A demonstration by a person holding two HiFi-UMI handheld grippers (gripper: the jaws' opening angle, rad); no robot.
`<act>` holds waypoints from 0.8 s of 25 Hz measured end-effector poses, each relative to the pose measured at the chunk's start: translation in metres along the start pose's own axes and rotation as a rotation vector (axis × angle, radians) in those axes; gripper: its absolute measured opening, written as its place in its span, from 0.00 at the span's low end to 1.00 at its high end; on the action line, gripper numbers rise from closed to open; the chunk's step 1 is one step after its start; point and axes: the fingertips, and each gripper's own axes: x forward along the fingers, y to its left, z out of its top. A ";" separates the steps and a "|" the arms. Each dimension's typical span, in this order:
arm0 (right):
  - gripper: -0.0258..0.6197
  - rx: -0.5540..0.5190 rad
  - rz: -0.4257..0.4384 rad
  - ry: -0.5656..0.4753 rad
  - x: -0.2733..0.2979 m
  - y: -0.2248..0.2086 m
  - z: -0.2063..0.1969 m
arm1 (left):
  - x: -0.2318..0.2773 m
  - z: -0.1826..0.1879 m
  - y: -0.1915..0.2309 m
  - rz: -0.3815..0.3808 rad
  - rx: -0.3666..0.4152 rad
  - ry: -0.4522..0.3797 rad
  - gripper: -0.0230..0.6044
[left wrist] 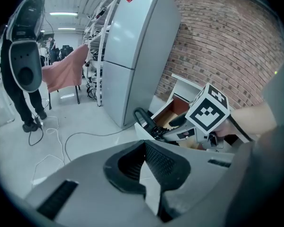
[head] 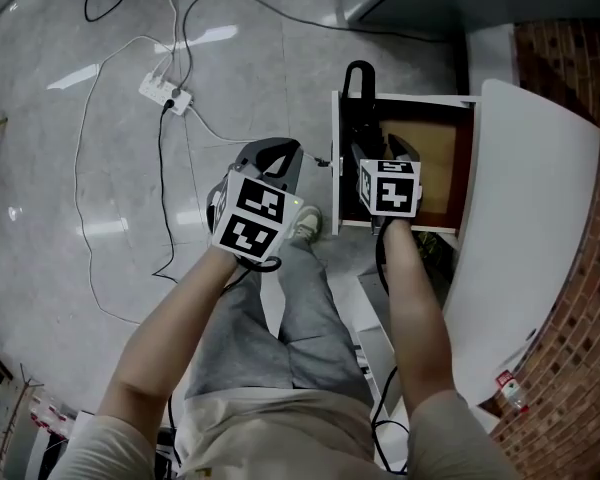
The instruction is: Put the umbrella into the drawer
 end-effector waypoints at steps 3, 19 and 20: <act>0.49 -0.015 -0.008 -0.026 -0.022 0.002 0.018 | -0.018 0.013 0.007 0.022 0.009 -0.012 0.05; 0.20 0.016 -0.076 -0.391 -0.198 0.005 0.153 | -0.145 0.139 0.035 0.123 0.056 -0.194 0.05; 0.18 0.007 -0.080 -0.396 -0.190 0.011 0.151 | -0.140 0.129 0.042 0.118 0.047 -0.200 0.05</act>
